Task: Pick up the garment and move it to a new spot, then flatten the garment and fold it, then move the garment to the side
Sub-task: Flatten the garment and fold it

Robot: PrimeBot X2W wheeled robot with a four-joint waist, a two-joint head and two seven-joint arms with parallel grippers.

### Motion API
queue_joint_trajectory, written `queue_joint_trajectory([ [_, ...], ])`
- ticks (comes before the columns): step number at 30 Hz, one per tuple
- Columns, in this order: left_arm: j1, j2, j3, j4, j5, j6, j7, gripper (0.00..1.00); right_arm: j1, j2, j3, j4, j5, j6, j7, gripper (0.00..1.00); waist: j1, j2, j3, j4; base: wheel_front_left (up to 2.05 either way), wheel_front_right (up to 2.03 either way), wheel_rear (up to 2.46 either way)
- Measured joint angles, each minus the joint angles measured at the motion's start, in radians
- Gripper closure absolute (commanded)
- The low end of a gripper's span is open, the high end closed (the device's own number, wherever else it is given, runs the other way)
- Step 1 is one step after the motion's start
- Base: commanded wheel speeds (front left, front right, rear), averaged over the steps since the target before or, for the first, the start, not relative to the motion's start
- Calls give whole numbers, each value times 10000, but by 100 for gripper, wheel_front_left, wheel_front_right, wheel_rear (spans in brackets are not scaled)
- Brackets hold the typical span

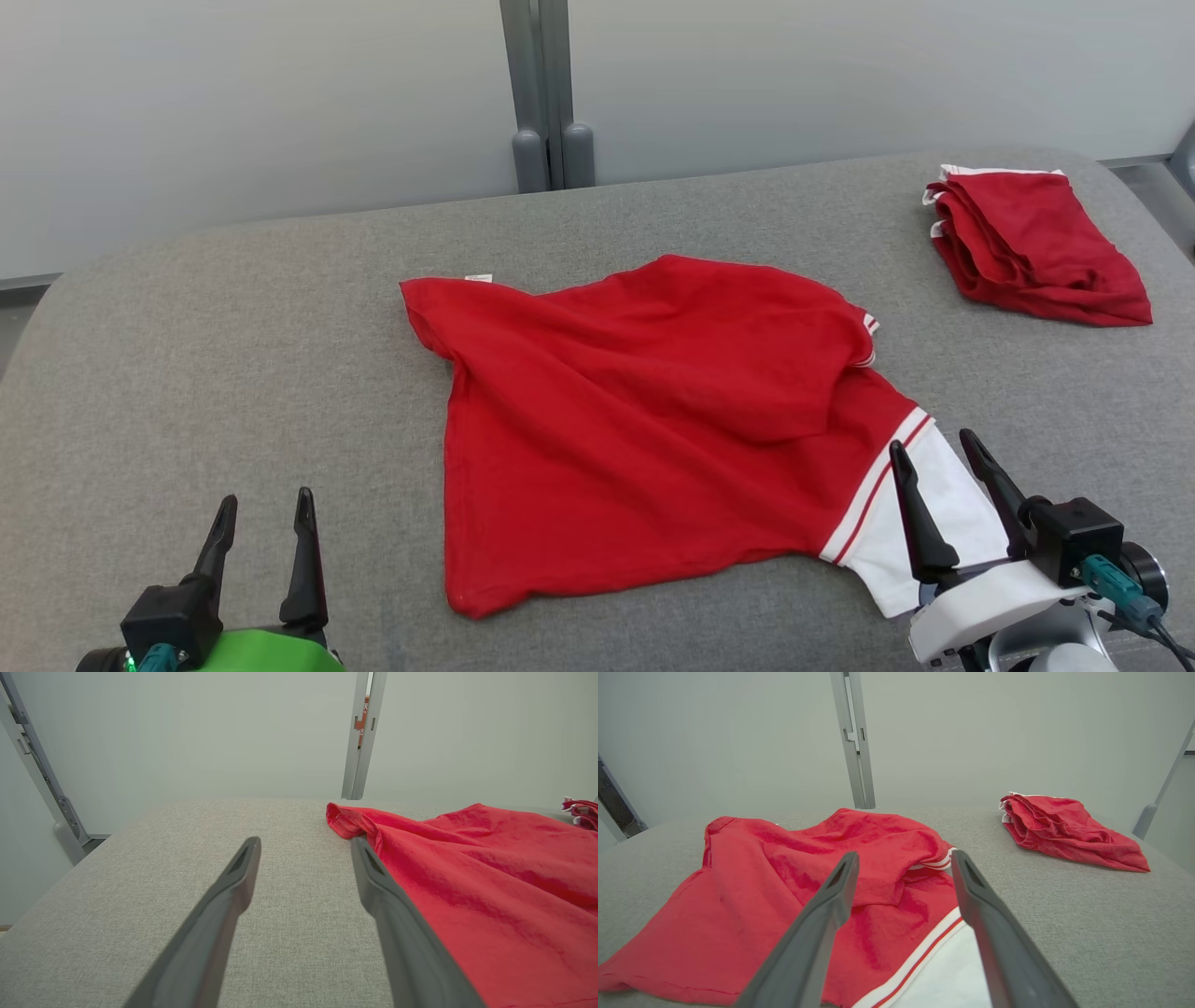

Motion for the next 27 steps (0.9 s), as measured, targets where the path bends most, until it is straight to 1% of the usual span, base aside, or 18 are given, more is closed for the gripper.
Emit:
queue_joint_trajectory([
  [20, 7, 105, -184, 221, -263, 75, -12, 0, -1, -35, 35, 144, 27, 0, 2, 0, 0, 0, 14, -17, 0, 0, 0],
  [24, 4, 86, -479, 456, -334, -21, 48, 0, -22, -84, -159, 414, 94, 0, -10, 0, 0, 0, 72, -19, 0, 0, 0],
  [27, -7, 6, -949, 777, -328, -136, 138, 0, -98, -178, -334, 817, 88, 0, -21, 0, 0, 0, 142, -24, 0, 0, 0],
])
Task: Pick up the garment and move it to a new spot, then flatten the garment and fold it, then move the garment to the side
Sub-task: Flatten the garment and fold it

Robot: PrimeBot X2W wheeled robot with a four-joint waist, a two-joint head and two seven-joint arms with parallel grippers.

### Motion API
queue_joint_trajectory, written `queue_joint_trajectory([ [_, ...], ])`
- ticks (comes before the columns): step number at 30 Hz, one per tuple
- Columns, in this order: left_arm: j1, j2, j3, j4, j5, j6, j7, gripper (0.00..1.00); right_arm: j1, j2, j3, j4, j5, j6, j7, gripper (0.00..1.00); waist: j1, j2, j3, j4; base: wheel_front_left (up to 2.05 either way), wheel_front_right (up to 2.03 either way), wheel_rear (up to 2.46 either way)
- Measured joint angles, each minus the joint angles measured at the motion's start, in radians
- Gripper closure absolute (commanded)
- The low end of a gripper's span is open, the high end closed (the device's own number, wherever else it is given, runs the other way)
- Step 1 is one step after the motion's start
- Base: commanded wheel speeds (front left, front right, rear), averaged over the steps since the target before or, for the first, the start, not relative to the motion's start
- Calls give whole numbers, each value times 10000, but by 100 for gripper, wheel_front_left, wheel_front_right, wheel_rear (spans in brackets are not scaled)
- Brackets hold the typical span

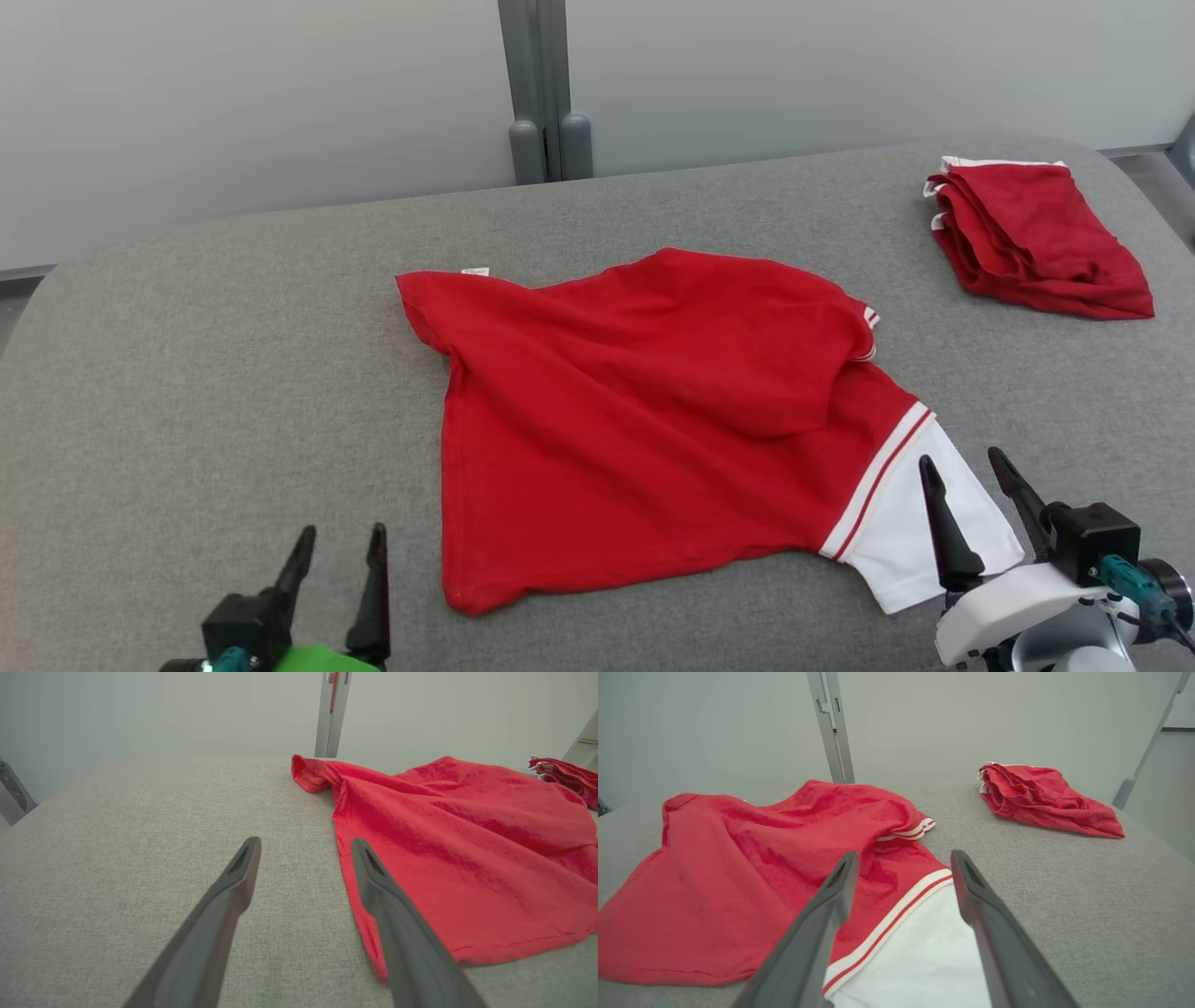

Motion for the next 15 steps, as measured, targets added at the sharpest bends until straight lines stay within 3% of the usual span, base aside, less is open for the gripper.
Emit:
queue_joint_trajectory([
  [15, -988, -222, -2006, 2661, -226, -228, -21, 0, -1388, -671, -594, 3457, 38, 0, -353, 0, 0, 0, 916, -64, 0, 0, 0],
])
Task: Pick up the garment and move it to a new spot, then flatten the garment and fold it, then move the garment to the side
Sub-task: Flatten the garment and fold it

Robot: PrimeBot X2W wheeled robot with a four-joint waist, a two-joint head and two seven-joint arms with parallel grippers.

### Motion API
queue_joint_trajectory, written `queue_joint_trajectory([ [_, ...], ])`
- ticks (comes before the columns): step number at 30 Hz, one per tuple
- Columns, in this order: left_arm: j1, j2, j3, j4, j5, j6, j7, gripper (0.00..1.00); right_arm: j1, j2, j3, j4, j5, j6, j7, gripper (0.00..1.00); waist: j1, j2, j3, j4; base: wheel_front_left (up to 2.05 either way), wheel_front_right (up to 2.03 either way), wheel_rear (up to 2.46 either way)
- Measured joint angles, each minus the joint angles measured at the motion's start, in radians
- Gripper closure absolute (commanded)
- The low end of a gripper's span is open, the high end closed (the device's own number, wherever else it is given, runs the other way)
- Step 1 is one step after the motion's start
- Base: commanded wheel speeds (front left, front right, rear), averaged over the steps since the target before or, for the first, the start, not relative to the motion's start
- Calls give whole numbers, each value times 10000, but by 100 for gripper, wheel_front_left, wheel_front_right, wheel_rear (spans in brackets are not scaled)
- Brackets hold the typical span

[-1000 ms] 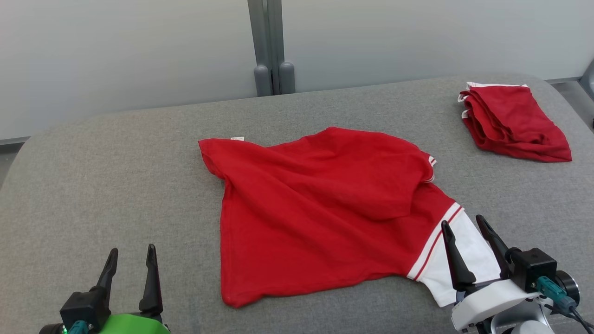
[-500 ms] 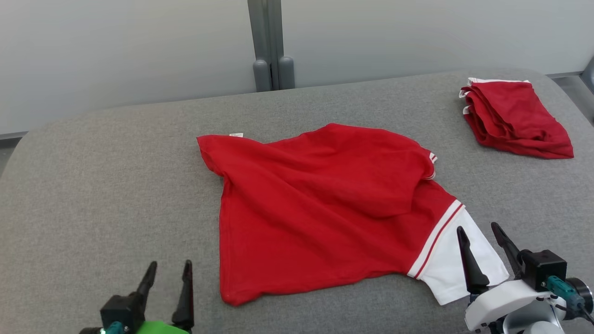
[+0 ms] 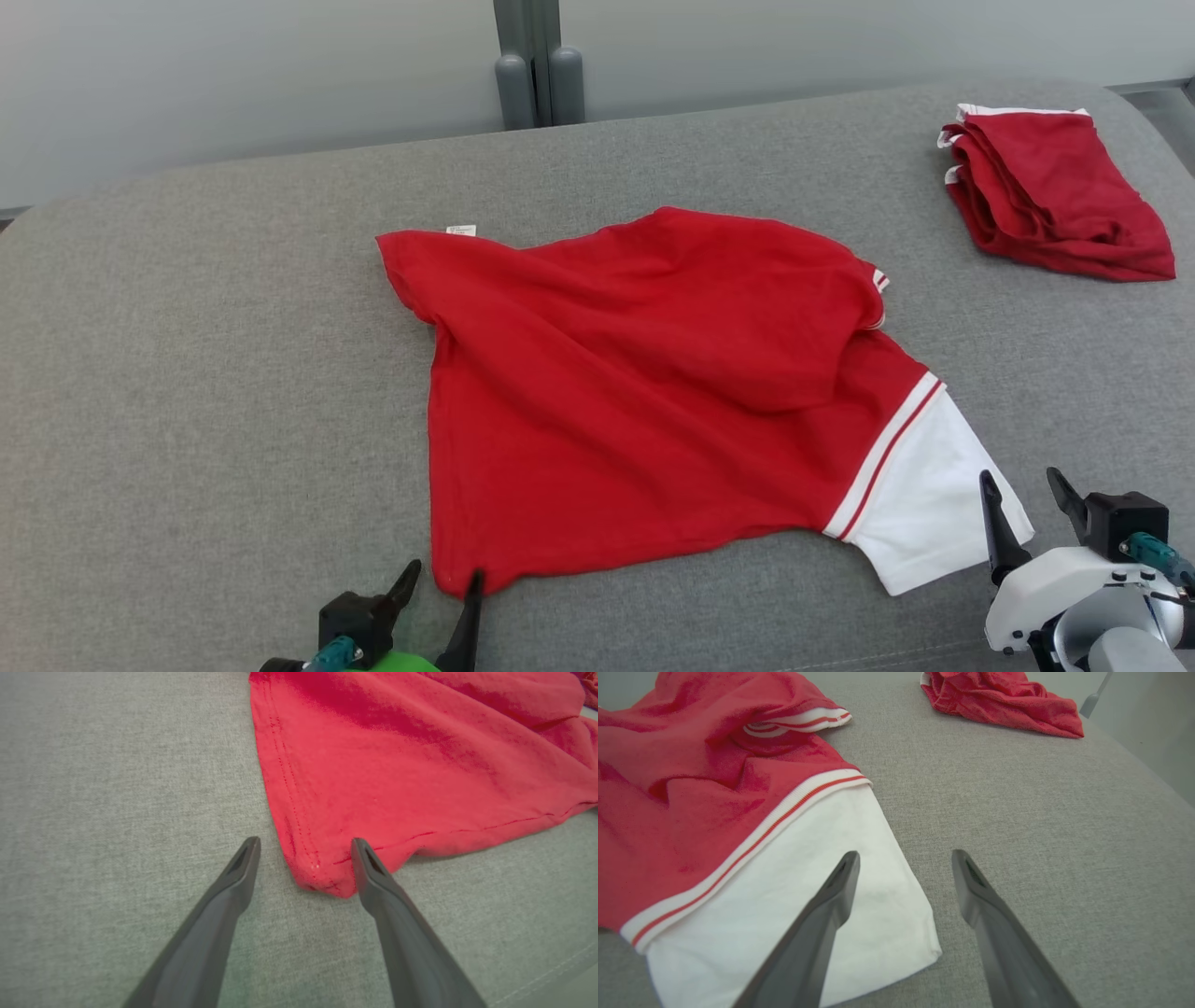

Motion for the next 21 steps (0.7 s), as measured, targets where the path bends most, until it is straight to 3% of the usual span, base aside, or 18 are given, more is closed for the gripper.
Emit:
queue_joint_trajectory([
  [13, -809, -96, -556, 1218, -345, -15, -364, 0, -1093, -15, 117, 2579, 353, 0, -259, 0, 0, 0, 618, 55, 0, 0, 0],
  [14, -849, -102, -587, 1254, -391, -15, -385, 10, -1171, 0, 186, 2738, 451, 0, -265, 57, 0, 0, 625, 69, 0, 0, 0],
  [15, -877, -109, -619, 1281, -431, -15, -393, 51, -1241, 12, 288, 2863, 525, 0, -274, 88, 0, 0, 624, 82, 0, 0, 0],
  [16, -895, -111, -646, 1285, -499, -15, -395, 87, -1290, 36, 357, 2915, 614, -2, -284, 100, 0, 0, 616, 90, 0, 0, 0],
  [17, -907, -113, -683, 1254, -585, -15, -395, 100, -1329, 50, 430, 2930, 711, -2, -290, 100, 0, 0, 603, 100, 0, 0, 0],
  [21, -894, -151, -836, 993, -1045, -17, -389, 100, -1217, 127, 617, 2408, 980, -2, -257, 100, 0, 0, 511, 124, 0, 0, 0],
])
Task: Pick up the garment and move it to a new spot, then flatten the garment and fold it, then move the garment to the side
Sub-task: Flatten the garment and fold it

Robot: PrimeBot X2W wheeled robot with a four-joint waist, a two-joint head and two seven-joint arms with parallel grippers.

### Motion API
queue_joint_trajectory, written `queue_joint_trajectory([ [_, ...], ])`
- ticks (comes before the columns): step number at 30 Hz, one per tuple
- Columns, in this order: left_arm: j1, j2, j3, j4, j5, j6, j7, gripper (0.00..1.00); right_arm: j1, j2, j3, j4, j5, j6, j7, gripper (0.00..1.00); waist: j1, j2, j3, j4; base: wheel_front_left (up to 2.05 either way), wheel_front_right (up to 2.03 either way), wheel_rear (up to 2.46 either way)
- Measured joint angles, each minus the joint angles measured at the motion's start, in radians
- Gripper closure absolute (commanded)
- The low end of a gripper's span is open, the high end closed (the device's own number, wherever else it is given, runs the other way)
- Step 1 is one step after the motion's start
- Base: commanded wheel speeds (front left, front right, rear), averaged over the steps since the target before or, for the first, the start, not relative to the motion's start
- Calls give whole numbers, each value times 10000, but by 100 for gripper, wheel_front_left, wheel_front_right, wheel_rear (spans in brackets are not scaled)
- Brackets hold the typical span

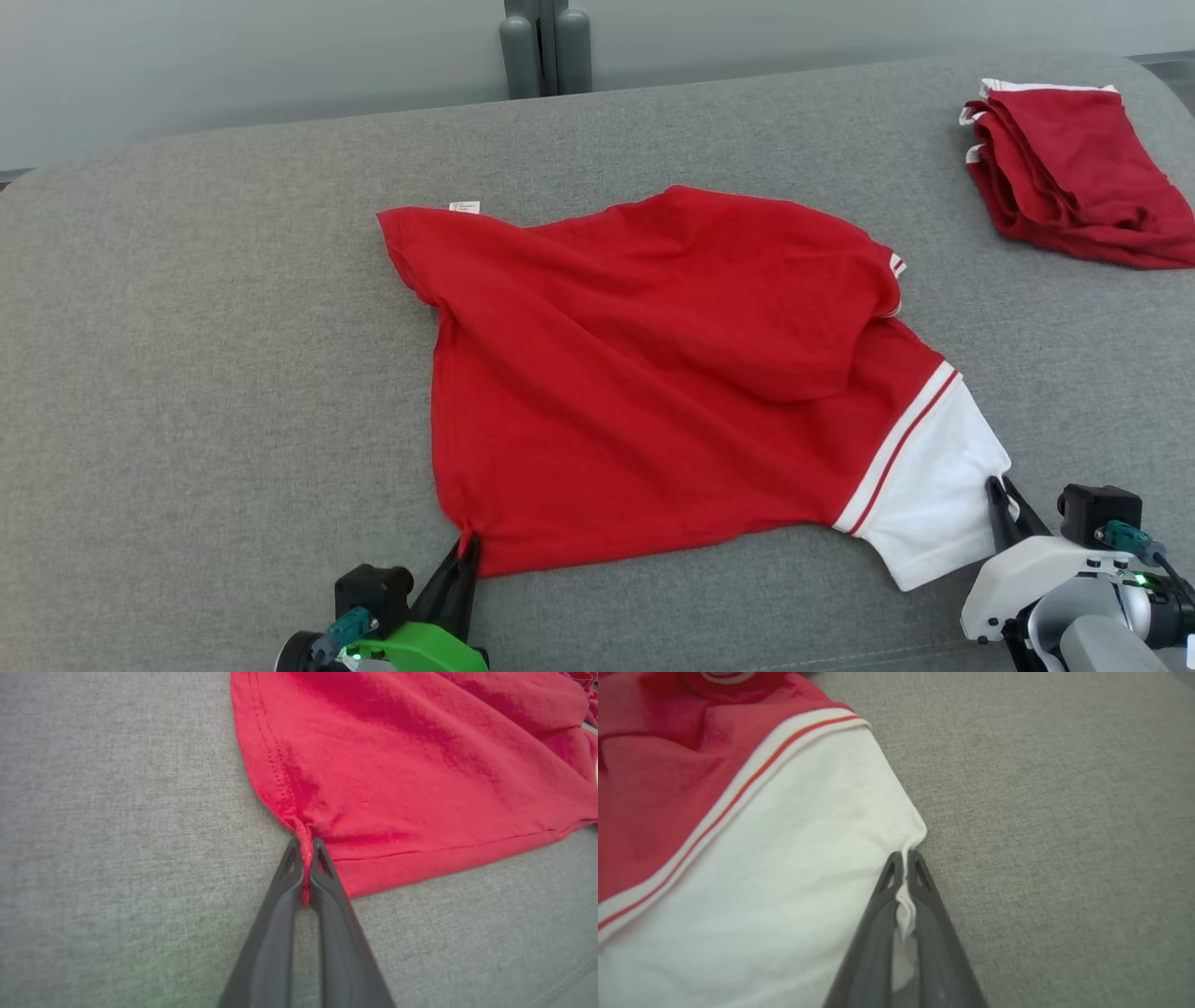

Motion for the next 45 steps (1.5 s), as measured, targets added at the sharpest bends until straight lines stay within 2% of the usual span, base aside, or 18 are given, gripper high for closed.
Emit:
queue_joint_trajectory([
  [7, -21, 75, -82, -1507, -619, 0, 8, 100, 407, 61, 84, -2146, 424, 2, 15, 100, 0, 0, -155, -67, 0, 0, 0],
  [10, -477, 476, -130, -2148, -859, 0, 8, 100, 119, -36, 416, -2911, 667, 2, 15, 100, 0, 0, -161, -135, 0, 0, 0],
  [14, -1819, 1085, -61, -2920, -1388, 0, 439, 100, -1182, -198, 871, -3620, 1014, 2, 190, 100, 0, 0, -38, -195, 0, 0, 0],
  [19, -4150, 1638, 8, -3170, -2167, 0, 1321, 100, -3400, -297, 1191, -3785, 1745, 2, 821, 100, 0, 0, 381, -198, 0, 0, 0],
  [25, -7936, 2088, 314, -1768, -3191, 0, 2311, 100, -7152, -376, 941, -2675, 2581, 0, 1678, 100, 0, 0, 1284, -173, 0, 0, 0],
  [28, -10171, 2217, 522, -660, -3248, 0, 2560, 100, -9414, -324, 794, -1751, 2604, 0, 2040, 100, 0, 0, 1873, -168, 0, 0, 0],
  [32, -12662, 2339, 646, 713, -3068, 17, 2497, 100, -12133, -232, 556, -518, 2303, 2, 1954, 100, 1, 0, 2611, -190, 0, 0, 0],
  [38, -15304, 2157, 343, 2163, -2637, 15, 2219, 100, -14788, 86, 788, 1043, 1588, 0, 1404, 100, 2, 0, 3343, -333, 0, 0, 0],
  [45, -16864, 1870, -56, 2771, -2784, 2, 1764, 100, -16399, 209, 1267, 1965, 1210, 0, 965, 100, 2, 0, 3650, -541, 0, 0, 0],
])
